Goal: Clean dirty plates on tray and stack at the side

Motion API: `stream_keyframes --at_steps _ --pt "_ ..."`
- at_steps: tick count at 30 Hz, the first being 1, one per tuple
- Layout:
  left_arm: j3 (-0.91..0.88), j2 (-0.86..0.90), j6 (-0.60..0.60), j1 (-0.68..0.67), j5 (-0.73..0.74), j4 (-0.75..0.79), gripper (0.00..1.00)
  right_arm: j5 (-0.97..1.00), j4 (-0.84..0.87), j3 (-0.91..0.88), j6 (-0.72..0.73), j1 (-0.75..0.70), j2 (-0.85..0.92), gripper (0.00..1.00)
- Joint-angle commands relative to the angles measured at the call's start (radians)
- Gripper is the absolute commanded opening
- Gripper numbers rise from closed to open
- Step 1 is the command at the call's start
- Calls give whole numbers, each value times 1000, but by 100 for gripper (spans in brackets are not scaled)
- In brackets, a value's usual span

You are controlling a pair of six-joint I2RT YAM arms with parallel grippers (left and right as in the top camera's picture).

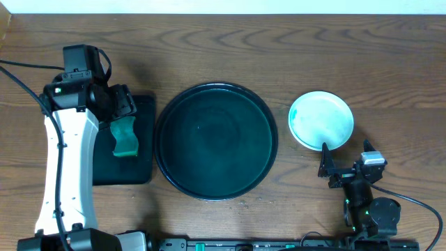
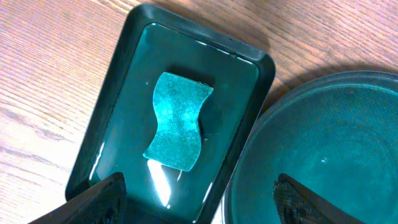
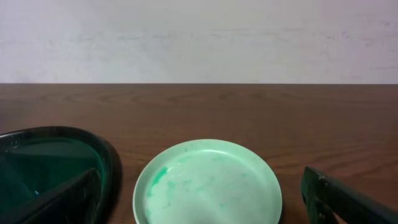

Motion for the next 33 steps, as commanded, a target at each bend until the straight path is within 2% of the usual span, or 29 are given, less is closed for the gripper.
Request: stream_keyframes --at_steps 1,6,11,21,33 --pt "11 0 -5 3 -2 -8 76 -2 -2 -3 -11 -8 -9 99" --pt "9 -55 -5 -2 -2 2 76 -2 -2 -3 -11 -8 -9 99" --pt "-91 -206 -5 -29 -2 176 76 -2 -2 -3 -11 -8 -9 99" --pt "-573 -676 0 -36 -2 605 76 -2 -2 -3 -11 -8 -9 99" --pt "-1077 -1179 60 -35 -5 919 76 -2 -2 -3 -11 -8 -9 99"
